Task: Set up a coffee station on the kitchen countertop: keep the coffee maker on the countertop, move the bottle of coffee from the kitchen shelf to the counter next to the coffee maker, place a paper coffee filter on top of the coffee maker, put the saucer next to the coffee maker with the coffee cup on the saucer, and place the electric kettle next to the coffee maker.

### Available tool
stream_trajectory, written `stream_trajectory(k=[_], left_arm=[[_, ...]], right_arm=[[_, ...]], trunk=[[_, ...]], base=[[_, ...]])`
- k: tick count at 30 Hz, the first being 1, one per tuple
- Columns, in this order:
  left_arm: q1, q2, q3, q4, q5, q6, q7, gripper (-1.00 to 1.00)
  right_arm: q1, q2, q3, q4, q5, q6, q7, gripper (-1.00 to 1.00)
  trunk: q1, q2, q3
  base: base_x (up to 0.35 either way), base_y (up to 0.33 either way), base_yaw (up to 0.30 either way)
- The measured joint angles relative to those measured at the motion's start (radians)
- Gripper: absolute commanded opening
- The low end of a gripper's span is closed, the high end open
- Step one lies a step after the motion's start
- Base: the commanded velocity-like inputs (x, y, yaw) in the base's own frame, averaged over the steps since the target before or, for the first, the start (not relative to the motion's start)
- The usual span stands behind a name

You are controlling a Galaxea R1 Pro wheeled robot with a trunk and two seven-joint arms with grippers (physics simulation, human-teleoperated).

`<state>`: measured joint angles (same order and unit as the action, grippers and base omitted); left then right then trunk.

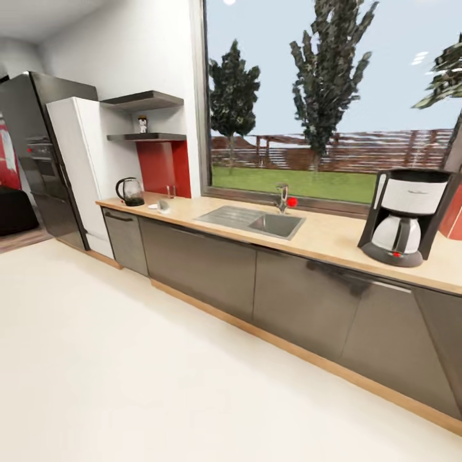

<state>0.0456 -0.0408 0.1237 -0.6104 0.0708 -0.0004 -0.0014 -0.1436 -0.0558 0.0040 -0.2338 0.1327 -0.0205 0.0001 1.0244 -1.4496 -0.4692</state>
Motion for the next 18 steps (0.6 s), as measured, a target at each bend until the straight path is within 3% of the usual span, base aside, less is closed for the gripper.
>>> stream_trajectory(k=[12,18], left_arm=[[0.0,0.0,0.0,0.0,0.0,0.0,0.0,1.0],[0.0,0.0,0.0,0.0,0.001,-0.001,0.0,1.0]], right_arm=[[0.0,-0.001,0.0,0.005,0.002,0.002,0.002,1.0],[0.0,-0.001,0.0,0.005,0.002,0.001,-0.001,1.0]], trunk=[[0.0,0.0,0.0],[0.0,0.0,0.0]], base=[[0.321,-0.011,0.016],[0.325,-0.001,0.188]])
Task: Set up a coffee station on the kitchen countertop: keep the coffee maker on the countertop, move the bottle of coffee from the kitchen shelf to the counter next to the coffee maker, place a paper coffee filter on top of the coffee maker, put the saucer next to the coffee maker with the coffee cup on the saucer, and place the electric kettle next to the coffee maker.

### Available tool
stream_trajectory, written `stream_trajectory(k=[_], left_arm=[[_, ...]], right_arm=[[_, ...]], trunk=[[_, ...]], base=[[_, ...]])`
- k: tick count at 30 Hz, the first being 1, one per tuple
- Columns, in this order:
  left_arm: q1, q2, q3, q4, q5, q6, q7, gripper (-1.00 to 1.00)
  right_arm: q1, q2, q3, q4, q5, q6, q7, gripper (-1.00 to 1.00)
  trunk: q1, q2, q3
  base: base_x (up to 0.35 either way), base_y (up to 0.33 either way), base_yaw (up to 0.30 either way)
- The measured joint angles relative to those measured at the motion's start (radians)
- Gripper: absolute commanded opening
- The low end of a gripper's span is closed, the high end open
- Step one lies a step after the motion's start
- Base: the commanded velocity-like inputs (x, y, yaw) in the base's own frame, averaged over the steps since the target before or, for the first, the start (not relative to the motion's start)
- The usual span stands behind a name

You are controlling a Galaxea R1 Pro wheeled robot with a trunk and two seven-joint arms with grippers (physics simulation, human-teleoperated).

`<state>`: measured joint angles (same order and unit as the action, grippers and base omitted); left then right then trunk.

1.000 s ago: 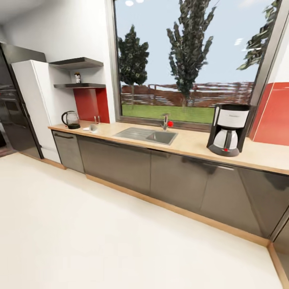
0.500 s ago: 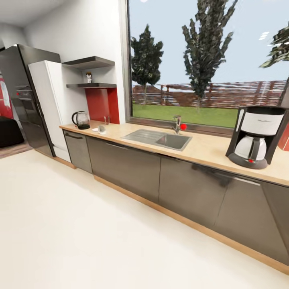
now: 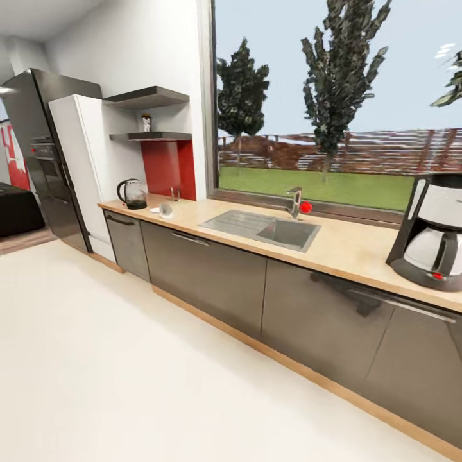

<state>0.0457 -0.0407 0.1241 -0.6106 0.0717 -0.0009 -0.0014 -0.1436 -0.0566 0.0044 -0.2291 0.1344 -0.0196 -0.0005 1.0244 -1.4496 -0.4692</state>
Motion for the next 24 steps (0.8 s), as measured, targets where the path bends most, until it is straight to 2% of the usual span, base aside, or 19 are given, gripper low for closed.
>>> stream_trajectory(k=[11,24], left_arm=[[0.0,0.0,0.031,0.0,-0.001,0.0,0.0,1.0],[0.0,0.0,0.038,0.0,-0.001,0.0,0.0,1.0]], right_arm=[[0.0,0.001,0.001,0.0,0.0,-0.001,-0.001,1.0],[0.0,0.002,0.001,0.0,0.0,-0.001,-0.001,1.0]], trunk=[[0.0,0.0,0.0],[0.0,0.0,0.0]], base=[[0.326,0.0,0.265],[0.326,0.055,0.275]])
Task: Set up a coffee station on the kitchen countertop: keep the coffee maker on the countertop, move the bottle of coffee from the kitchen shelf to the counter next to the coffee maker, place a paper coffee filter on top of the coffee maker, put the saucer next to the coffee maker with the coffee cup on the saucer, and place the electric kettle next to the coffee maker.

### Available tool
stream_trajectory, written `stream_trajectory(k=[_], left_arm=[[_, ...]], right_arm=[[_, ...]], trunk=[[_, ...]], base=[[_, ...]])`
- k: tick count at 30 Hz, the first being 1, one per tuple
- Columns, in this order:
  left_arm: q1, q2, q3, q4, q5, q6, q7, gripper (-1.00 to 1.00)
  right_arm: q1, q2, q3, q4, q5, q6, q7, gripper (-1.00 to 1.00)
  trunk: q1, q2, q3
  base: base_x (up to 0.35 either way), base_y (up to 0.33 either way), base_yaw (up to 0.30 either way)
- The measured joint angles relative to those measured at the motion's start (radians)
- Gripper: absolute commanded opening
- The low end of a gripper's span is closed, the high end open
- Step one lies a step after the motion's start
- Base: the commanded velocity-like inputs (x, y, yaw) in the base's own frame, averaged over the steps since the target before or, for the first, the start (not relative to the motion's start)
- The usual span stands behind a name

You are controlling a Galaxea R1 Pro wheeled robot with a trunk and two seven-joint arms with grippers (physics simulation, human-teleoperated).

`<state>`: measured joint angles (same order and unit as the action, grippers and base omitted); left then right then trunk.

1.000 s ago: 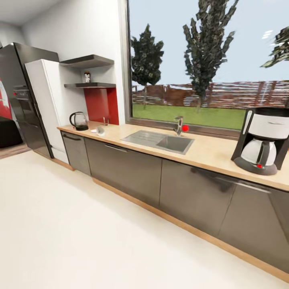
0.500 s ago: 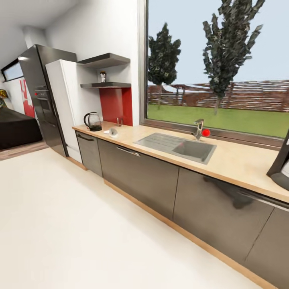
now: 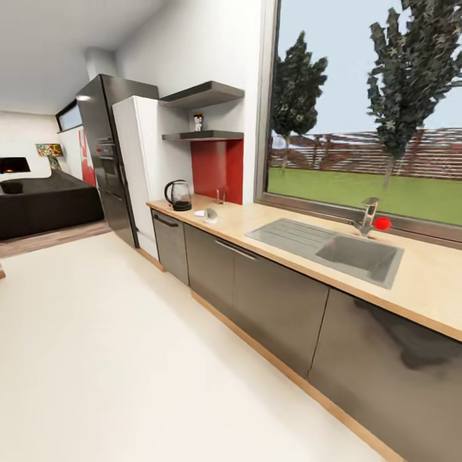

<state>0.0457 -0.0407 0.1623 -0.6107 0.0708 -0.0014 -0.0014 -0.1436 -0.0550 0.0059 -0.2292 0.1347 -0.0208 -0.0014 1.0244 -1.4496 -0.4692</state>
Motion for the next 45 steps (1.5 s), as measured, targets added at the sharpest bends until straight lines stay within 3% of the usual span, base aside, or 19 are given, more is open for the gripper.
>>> stream_trajectory(k=[12,31,45], left_arm=[[0.0,0.0,0.0,0.0,0.0,0.0,0.0,1.0],[0.0,0.0,0.001,0.0,0.0,0.0,0.0,1.0],[0.0,0.0,0.001,0.0,0.0,0.0,0.0,1.0]], right_arm=[[0.0,0.0,0.0,0.0,0.0,0.0,0.0,1.0],[0.0,0.0,0.0,-0.001,0.0,0.002,0.002,1.0],[0.0,-0.002,0.0,0.001,0.0,0.004,0.004,1.0]], trunk=[[0.0,0.0,0.0],[0.0,0.0,0.0],[0.0,0.0,0.0]], base=[[0.326,0.063,0.259],[0.326,0.006,0.107],[0.306,0.153,0.019]])
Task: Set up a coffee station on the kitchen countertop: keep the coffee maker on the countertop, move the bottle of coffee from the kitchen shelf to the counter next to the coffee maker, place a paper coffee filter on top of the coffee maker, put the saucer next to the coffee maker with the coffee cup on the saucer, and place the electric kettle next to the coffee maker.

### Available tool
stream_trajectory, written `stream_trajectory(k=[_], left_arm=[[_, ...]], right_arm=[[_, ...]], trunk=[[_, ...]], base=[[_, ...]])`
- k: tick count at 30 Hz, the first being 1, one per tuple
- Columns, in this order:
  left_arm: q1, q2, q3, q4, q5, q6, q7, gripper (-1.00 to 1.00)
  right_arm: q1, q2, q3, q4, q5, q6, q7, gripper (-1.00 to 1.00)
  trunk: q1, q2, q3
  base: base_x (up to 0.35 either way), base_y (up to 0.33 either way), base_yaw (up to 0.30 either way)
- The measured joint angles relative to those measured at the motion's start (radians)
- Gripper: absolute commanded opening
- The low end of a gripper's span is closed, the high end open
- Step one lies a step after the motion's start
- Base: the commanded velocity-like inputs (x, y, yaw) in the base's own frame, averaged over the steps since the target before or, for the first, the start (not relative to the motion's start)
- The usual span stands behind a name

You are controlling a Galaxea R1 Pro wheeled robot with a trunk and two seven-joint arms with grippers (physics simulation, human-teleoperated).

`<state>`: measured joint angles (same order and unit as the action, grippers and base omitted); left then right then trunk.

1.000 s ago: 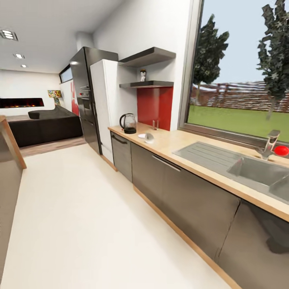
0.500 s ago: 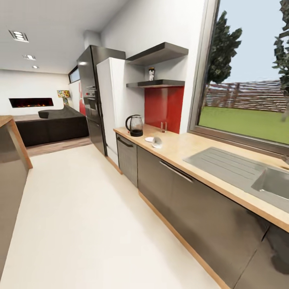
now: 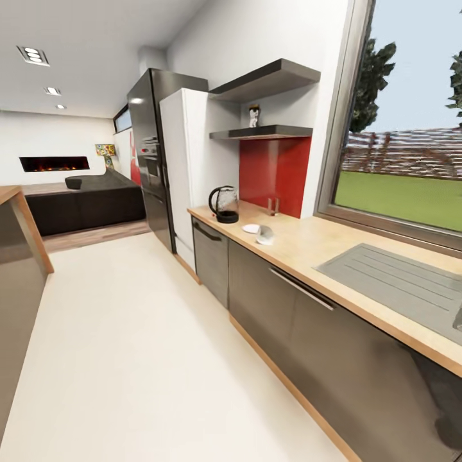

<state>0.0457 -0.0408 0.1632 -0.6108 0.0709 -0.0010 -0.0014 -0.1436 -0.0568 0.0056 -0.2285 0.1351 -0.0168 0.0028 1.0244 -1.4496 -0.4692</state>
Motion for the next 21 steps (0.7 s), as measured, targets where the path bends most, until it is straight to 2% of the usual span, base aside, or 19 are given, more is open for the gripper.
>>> stream_trajectory(k=[17,21], left_arm=[[0.0,0.0,0.001,0.0,0.0,0.0,0.0,1.0],[0.0,0.0,0.001,0.0,0.001,0.0,0.0,1.0]], right_arm=[[0.0,0.0,0.0,0.0,0.0,-0.001,-0.001,1.0],[0.0,0.001,0.0,0.0,0.0,-0.002,-0.002,1.0]], trunk=[[0.0,0.0,0.0],[0.0,0.0,0.0]], base=[[0.269,0.211,0.0],[0.257,0.203,0.081]])
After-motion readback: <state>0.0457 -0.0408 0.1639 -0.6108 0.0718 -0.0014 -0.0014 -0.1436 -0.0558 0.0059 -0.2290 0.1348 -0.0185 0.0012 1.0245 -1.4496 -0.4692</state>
